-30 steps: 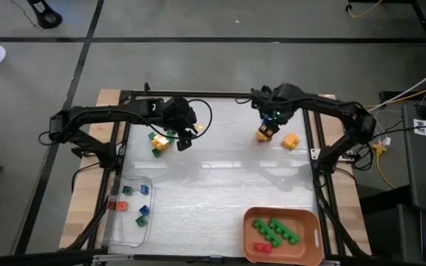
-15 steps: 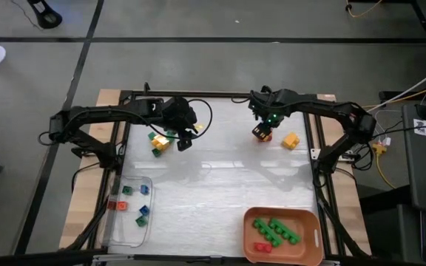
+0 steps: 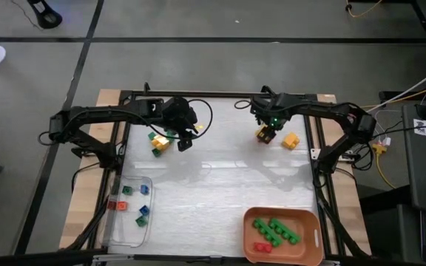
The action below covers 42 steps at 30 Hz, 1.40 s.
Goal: Sort blocks by size
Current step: Put the big yellow game piece into the orange bin
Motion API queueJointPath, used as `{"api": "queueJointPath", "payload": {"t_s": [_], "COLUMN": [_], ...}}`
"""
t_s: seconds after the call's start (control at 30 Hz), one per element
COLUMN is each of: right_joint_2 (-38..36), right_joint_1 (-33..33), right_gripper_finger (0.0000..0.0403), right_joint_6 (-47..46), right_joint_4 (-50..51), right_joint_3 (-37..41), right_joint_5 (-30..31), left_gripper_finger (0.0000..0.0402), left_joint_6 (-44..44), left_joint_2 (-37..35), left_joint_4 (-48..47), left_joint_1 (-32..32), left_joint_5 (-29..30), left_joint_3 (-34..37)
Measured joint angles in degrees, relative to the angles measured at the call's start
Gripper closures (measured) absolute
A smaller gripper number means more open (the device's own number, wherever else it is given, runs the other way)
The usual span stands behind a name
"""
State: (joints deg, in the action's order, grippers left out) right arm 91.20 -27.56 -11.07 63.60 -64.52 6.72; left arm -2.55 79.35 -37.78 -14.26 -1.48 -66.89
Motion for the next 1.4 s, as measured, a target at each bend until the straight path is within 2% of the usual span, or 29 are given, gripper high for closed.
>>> {"api": "queueJointPath", "payload": {"t_s": [0.37, 1.03, 1.4], "right_joint_2": [0.0, 0.08, 3.59], "right_joint_1": [-0.32, -0.35, -0.35], "right_gripper_finger": [0.0192, 0.0192, 0.0192], "right_joint_6": [1.02, 0.91, 0.89], "right_joint_4": [-5.16, -5.44, -7.03], "right_joint_3": [1.67, 1.65, 1.61], "right_joint_5": [0.83, -0.29, -0.33], "left_gripper_finger": [0.0231, 0.0231, 0.0231], "left_joint_6": [0.0, -0.02, -0.02], "left_joint_2": [0.0, 0.0, 0.0], "left_joint_4": [-0.04, -0.07, -0.09], "left_joint_1": [0.0, 0.0, 0.0], "left_joint_5": [0.0, 0.0, 0.0], "left_joint_3": [0.0, 0.0, 0.0]}}
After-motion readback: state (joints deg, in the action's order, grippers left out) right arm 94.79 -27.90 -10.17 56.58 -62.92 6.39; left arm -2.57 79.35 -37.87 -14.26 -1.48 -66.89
